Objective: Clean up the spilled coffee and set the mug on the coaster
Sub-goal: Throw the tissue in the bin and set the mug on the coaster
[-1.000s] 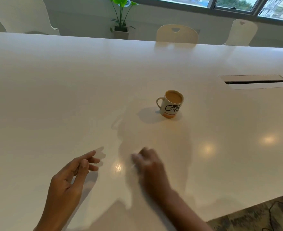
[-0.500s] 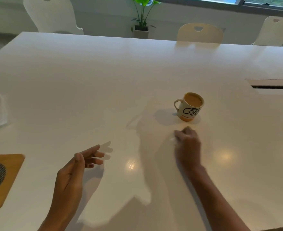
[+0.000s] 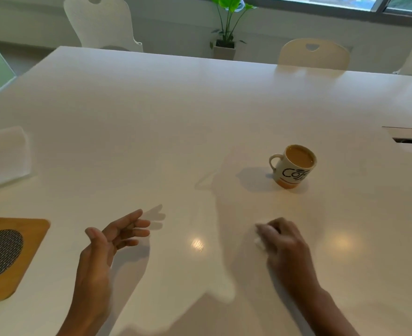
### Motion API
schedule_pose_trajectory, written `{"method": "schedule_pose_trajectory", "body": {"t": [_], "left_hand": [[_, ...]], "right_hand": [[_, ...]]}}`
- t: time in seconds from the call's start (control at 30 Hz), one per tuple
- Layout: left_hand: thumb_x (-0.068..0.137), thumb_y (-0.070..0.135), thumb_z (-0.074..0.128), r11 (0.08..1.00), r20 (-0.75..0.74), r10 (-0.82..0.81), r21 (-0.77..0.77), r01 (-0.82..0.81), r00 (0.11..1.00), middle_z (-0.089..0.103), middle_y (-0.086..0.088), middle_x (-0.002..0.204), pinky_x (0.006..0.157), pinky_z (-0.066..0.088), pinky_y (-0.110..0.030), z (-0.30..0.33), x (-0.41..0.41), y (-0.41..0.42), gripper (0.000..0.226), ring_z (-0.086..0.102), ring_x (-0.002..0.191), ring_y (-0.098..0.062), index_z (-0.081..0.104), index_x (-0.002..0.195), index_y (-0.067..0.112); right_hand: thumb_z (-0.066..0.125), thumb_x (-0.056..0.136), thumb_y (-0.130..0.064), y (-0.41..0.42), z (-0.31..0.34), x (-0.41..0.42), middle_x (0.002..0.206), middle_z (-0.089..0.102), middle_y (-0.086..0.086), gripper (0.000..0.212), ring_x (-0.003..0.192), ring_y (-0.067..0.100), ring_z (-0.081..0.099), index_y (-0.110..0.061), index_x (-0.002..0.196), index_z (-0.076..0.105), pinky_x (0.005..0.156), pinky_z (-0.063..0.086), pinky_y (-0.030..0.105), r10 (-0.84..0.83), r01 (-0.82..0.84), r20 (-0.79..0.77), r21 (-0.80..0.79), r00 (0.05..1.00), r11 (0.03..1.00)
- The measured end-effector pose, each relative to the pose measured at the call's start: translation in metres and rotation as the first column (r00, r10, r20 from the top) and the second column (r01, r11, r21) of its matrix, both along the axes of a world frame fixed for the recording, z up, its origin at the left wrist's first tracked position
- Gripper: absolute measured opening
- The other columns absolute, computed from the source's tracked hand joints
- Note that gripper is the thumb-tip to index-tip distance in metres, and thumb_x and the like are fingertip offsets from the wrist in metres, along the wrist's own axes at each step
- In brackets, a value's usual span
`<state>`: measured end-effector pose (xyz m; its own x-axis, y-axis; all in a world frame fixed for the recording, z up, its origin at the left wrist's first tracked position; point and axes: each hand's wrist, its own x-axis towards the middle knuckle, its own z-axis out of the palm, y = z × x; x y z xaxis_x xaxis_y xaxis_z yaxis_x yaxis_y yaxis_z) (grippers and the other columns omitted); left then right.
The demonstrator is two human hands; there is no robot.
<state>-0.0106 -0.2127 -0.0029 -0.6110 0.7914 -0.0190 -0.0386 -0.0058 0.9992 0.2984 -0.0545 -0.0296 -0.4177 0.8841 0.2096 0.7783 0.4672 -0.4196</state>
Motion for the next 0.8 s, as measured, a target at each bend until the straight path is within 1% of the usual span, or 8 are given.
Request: {"method": "schedule_pose_trajectory", "body": {"t": [0.1,0.23,0.33,0.4,0.47,0.6,0.7,0.8], "left_hand": [[0.09,0.088,0.016,1.0,0.023,0.017,0.001,-0.017,1.0,0.075,-0.007,0.123,0.107,0.046,-0.057,0.002,0.003,0.0,0.09,0.068,0.115,-0.031,0.071,0.131,0.028],[0.09,0.087,0.014,1.0,0.02,0.03,0.0,-0.03,0.999,0.075,-0.008,0.122,0.105,0.046,-0.057,0.005,0.007,0.004,0.093,0.068,0.114,-0.032,0.071,0.13,0.026],[0.087,0.091,0.014,0.999,0.027,0.048,0.001,-0.048,0.998,0.076,-0.007,0.122,0.104,0.046,-0.055,0.006,0.003,0.005,0.095,0.07,0.112,-0.03,0.072,0.129,0.028],[0.084,0.093,0.014,0.998,0.039,0.059,0.008,-0.06,0.997,0.076,-0.007,0.121,0.102,0.047,-0.054,0.006,-0.001,0.004,0.097,0.071,0.11,-0.028,0.073,0.127,0.03],[0.08,0.096,0.015,0.998,0.043,0.057,0.012,-0.058,0.997,0.077,-0.008,0.119,0.096,0.051,-0.053,0.007,-0.003,0.0,0.103,0.072,0.107,-0.028,0.073,0.126,0.025],[0.074,0.098,0.014,0.998,0.065,0.052,0.027,-0.053,0.997,0.08,-0.003,0.109,0.091,0.052,-0.045,0.016,-0.003,-0.002,0.118,0.074,0.1,-0.024,0.066,0.131,0.009],[0.04,0.113,0.033,0.999,0.105,0.039,0.028,-0.042,0.994,0.082,0.007,0.09,0.077,0.057,-0.028,0.038,0.008,0.002,0.106,0.076,0.082,-0.011,0.08,0.103,0.041],[0.028,0.113,0.04,0.999,0.086,0.023,0.031,-0.026,0.996,0.081,0.01,0.083,0.074,0.056,-0.023,0.051,0.016,0.003,0.085,0.075,0.077,-0.006,0.077,0.082,0.058]], "right_hand": [[0.086,0.075,0.004,0.002,0.007,-0.036,0.086,0.059,0.005,0.024,0.084,0.028,0.058,-0.012,0.092,0.077,0.067,0.044,0.033,-0.078,0.077,0.023,0.062,0.997,0.995],[0.068,0.096,-0.006,-0.066,0.004,-0.087,0.092,0.065,-0.002,0.013,0.086,0.016,0.065,-0.015,0.099,0.077,0.076,0.053,0.025,0.313,-0.313,-0.144,0.025,0.939,0.95],[0.081,0.084,-0.01,-0.09,0.007,-0.073,0.084,0.068,-0.005,0.016,0.076,0.014,0.068,-0.022,0.094,0.079,0.068,0.057,0.021,0.543,-0.542,-0.057,0.029,0.838,0.84],[0.074,0.096,-0.02,-0.076,0.006,-0.051,0.091,0.065,-0.01,0.009,0.082,0.011,0.066,-0.025,0.101,0.078,0.073,0.057,0.019,0.516,-0.517,-0.036,-0.011,0.856,0.856],[0.063,0.101,-0.022,-0.043,0.005,-0.034,0.094,0.064,-0.007,0.016,0.086,0.014,0.065,-0.022,0.105,0.079,0.074,0.055,0.022,0.367,-0.366,-0.009,0.057,0.93,0.929],[0.078,0.089,-0.006,0.039,0.002,-0.049,0.089,0.056,0.0,0.011,0.083,0.02,0.054,-0.016,0.093,0.074,0.062,0.05,0.034,0.113,-0.119,0.058,0.103,0.992,0.988],[0.073,0.083,0.011,0.078,0.001,-0.099,0.083,0.056,0.006,0.023,0.079,0.024,0.054,-0.01,0.076,0.068,0.06,0.038,0.027,0.028,-0.028,0.007,0.059,1.0,0.998],[0.063,0.083,0.011,0.071,0.001,-0.143,0.087,0.058,0.009,0.021,0.088,0.029,0.058,-0.009,0.077,0.067,0.068,0.038,0.029,0.194,-0.191,-0.029,0.087,0.98,0.978]]}}
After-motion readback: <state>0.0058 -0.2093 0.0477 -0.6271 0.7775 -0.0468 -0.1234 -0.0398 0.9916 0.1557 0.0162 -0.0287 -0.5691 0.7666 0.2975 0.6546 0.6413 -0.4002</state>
